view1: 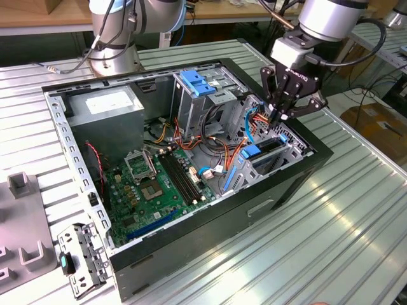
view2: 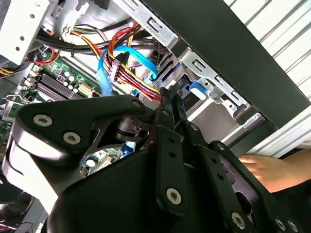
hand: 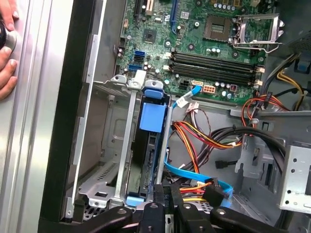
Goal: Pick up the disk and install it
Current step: 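Insert the first disk wire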
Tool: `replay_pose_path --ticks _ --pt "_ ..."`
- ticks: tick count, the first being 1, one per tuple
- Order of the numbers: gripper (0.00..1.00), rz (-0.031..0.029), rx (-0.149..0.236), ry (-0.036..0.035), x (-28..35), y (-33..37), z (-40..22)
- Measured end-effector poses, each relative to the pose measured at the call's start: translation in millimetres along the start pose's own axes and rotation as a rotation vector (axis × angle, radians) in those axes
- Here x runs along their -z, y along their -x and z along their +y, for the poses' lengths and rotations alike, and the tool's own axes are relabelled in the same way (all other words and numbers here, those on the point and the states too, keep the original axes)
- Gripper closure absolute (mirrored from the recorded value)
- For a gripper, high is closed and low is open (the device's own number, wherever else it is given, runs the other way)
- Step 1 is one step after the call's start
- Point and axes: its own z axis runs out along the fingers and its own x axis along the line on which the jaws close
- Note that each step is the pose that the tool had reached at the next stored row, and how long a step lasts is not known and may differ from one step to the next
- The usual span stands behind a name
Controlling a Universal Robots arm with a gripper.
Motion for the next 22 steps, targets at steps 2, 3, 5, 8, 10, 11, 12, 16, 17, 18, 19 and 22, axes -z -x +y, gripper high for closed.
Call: replay_pose_path --ticks 2,3,5,8,10,11,12,16,17,18,19,22 --pt "0.84 -0.0001 -0.004 0.0001 -1.9 -2.6 0.5" --pt "0.84 0.0 -0.005 0.0002 -2.6 -3.3 0.8" --pt "0.84 -0.0001 -0.014 0.0007 -5.6 -4.4 1.4" --pt "0.84 -0.0003 -0.085 0.0036 -10.6 -4.2 1.3" --pt "0.84 -0.0001 -0.106 0.0045 -12.2 -5.5 1.6" --pt "0.84 -0.0004 -0.106 0.0045 -13.0 -8.4 2.0" --pt "0.84 -0.0005 -0.106 0.0045 -13.3 -9.8 2.5" --pt "0.84 -0.0004 -0.113 0.0047 -14.2 -10.6 4.1" --pt "0.84 -0.0003 -0.125 0.0053 -14.9 -10.6 4.2" --pt "0.84 -0.0004 -0.133 0.0056 -15.4 -10.6 4.2" --pt "0.84 -0.0005 -0.142 0.006 -16.0 -10.5 4.2" --pt "0.84 -0.0005 -0.147 0.0062 -16.7 -11.6 4.4"
